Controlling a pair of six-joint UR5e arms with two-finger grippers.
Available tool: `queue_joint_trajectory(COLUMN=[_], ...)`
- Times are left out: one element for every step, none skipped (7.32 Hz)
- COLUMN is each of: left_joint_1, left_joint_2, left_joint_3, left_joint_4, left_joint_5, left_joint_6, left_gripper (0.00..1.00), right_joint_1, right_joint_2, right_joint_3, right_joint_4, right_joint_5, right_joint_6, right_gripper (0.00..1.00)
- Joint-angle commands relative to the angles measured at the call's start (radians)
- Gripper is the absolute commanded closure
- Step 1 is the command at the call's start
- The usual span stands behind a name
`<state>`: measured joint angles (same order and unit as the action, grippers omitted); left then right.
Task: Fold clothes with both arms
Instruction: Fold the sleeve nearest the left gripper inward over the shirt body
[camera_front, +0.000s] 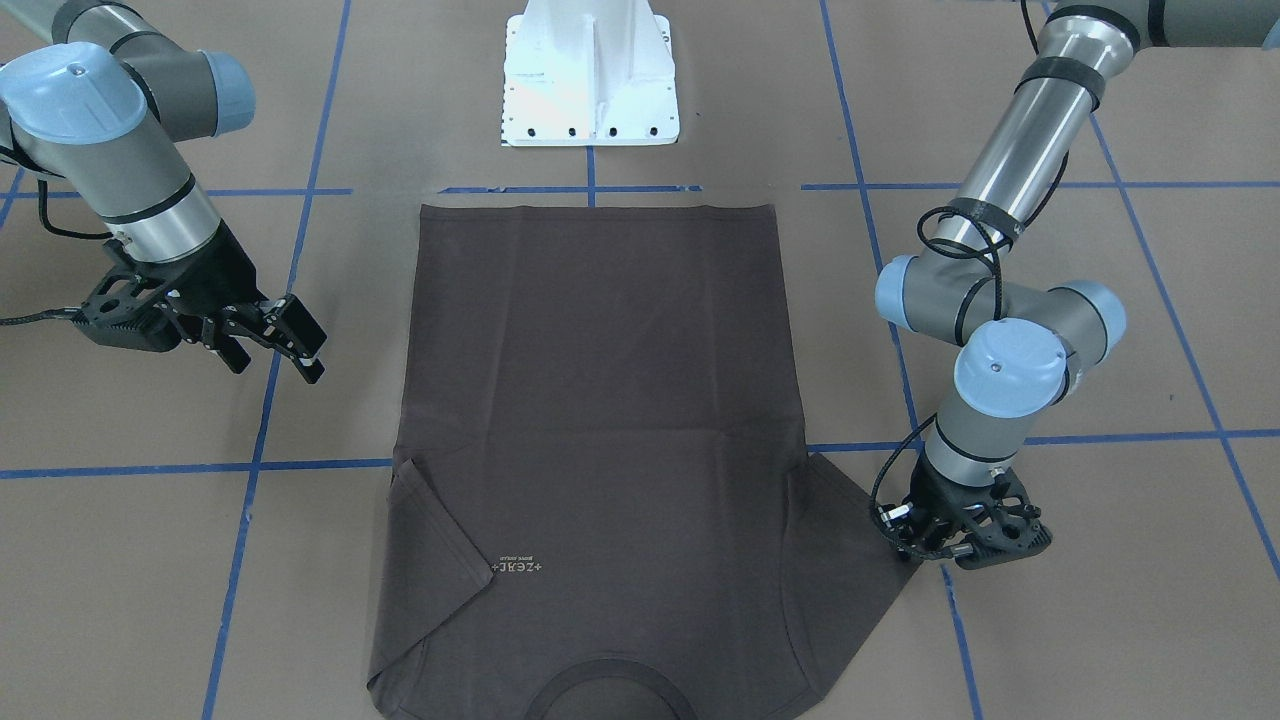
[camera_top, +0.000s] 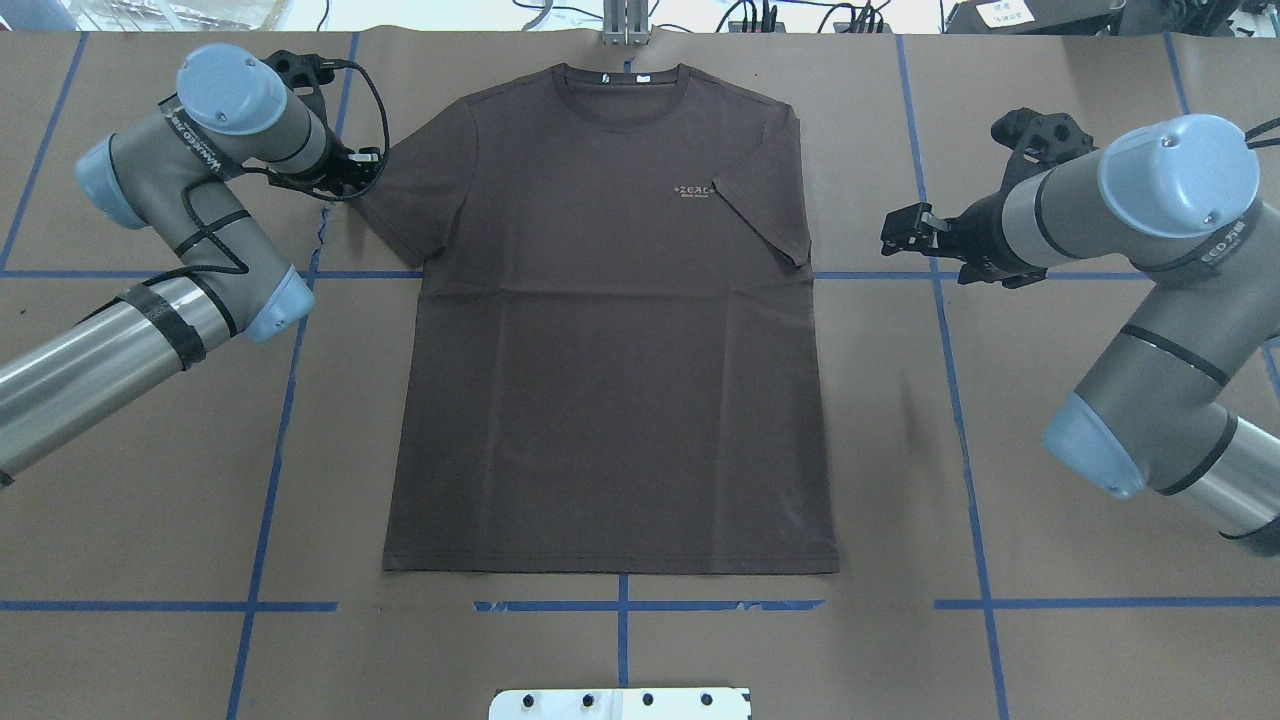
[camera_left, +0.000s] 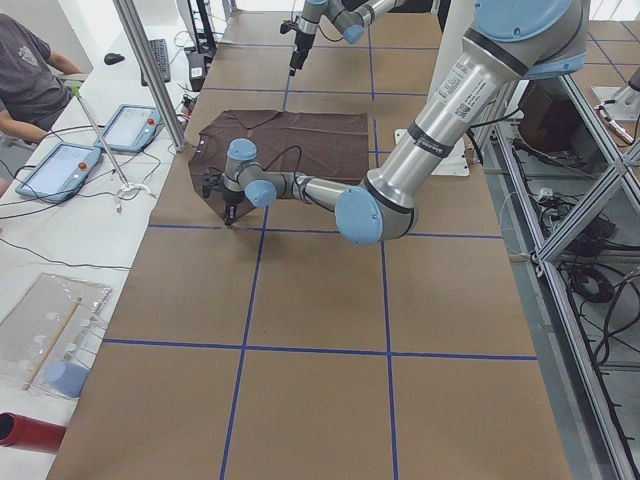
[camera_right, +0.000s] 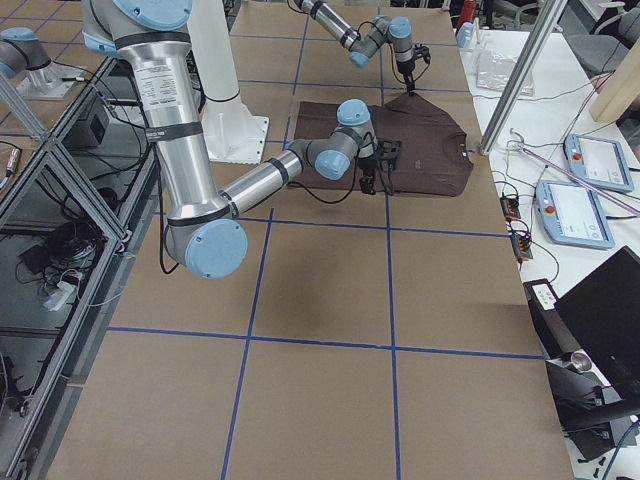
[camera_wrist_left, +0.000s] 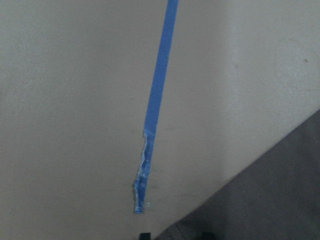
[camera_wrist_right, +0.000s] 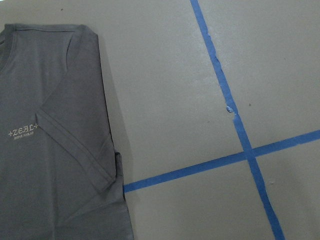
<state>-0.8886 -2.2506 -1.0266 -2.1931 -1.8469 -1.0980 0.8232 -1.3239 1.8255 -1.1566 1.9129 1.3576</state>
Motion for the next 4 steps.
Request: queue_joint_trajectory(left_joint_1=[-0.001, -0.003, -0.006, -0.007], left_joint_2=[-0.007, -0.018, -0.030, -0.029], left_joint_3=[-0.001, -0.007, -0.033, -0.074], left_joint_4=[0.000, 0.001, 0.018, 0.041], left_joint_5=[-0.005, -0.008, -0.024, -0.070], left_joint_6=[-0.002, -0.002, 0.000, -0.011], left_gripper=[1.00, 1.00, 1.00, 1.00], right_joint_1=[0.001, -0.001, 0.001, 0.002], right_joint_2=[0.000, 0.000, 0.000, 0.000], right_joint_3=[0.000, 0.000, 0.002, 0.008], right_joint_4=[0.000, -0.002, -0.002, -0.002], right_joint_5=[0.000, 0.000, 0.000, 0.002], right_joint_6=[0.000, 0.000, 0.002, 0.002], right_gripper=[0.00, 0.00, 0.00, 0.00])
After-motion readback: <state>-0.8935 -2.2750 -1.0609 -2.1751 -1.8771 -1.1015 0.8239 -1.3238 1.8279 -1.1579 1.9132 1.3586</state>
